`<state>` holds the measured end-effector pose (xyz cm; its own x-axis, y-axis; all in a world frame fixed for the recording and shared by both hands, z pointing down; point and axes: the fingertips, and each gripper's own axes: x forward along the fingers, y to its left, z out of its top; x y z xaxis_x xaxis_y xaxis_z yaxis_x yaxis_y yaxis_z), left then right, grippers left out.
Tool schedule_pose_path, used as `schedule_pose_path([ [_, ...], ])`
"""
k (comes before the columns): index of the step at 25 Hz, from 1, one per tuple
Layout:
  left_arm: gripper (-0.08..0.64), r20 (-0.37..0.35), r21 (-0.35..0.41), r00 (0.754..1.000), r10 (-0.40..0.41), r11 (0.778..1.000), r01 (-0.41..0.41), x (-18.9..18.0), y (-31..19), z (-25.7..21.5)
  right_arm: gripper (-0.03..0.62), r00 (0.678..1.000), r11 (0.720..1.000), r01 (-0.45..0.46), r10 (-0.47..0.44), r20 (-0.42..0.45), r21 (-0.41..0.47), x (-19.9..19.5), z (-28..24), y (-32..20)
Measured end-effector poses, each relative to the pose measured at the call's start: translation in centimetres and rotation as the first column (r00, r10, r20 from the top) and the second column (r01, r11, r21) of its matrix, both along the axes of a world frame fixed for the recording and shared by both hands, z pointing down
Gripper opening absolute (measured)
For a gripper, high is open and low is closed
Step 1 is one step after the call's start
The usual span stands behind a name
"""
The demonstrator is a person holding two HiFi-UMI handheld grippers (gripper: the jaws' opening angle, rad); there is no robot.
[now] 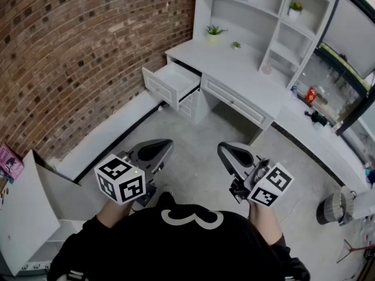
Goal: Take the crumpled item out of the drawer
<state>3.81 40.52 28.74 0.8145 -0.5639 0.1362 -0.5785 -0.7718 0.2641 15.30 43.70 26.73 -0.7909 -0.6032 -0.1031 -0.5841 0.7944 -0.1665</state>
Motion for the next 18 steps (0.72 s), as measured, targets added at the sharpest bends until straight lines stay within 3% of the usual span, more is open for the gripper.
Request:
schedule_pose_path([
  [8, 0.003, -0.008, -0.053, 1.0, -0.006, 0.999, 0.006, 0.2, -0.2, 2.0, 0.009, 1.0, 0.999, -0.006, 0.007, 0.009, -0.053, 0.1, 1.8, -0.3],
  [18, 0.003, -0.02, -0.149, 0.999, -0.033, 0.988, 0.029, -2.0, -5.1, 5.1, 0.011, 1.0, 0.99, -0.006, 0.004, -0.011, -0.142, -2.0, 5.2, -5.6],
])
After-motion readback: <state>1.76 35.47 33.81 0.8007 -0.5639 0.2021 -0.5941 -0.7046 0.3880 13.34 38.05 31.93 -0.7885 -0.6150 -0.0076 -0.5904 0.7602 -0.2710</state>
